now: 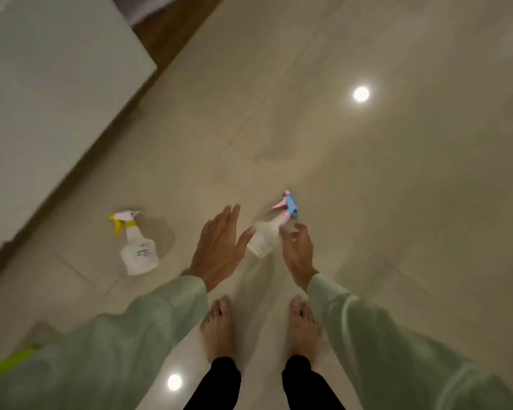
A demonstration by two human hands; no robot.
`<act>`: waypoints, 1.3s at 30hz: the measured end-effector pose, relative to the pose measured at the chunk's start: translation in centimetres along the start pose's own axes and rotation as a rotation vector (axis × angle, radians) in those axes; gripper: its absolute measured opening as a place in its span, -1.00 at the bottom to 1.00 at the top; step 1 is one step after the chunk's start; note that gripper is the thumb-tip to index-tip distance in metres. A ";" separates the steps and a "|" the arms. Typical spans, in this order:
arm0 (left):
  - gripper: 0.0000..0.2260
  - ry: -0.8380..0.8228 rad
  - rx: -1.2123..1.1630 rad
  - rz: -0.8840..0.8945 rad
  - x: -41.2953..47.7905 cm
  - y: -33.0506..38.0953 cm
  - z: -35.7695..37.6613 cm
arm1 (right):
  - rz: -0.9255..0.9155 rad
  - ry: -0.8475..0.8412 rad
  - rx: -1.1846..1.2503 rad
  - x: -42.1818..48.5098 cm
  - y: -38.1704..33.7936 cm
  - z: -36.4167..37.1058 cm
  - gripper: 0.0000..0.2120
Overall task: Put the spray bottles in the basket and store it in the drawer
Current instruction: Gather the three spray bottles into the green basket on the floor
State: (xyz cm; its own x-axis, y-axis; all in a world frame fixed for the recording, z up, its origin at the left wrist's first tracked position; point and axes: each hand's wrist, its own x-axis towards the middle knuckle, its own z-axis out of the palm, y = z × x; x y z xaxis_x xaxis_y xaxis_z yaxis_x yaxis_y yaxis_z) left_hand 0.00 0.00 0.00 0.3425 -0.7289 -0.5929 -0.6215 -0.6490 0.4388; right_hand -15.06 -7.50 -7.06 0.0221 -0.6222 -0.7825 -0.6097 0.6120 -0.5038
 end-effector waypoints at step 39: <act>-0.46 0.628 -0.542 -0.502 -42.6 -28.6 -9.9 | -0.627 -0.424 -0.157 -40.7 -2.5 26.4 -0.62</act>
State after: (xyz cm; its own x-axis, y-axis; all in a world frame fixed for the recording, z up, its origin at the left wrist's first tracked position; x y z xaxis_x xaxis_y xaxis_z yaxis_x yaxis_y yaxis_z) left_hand 10.15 47.46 19.38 0.8912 -0.2211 -0.3961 0.0551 -0.8139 0.5783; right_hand 6.47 29.13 16.43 0.6822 -0.5705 -0.4573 -0.4876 0.1110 -0.8660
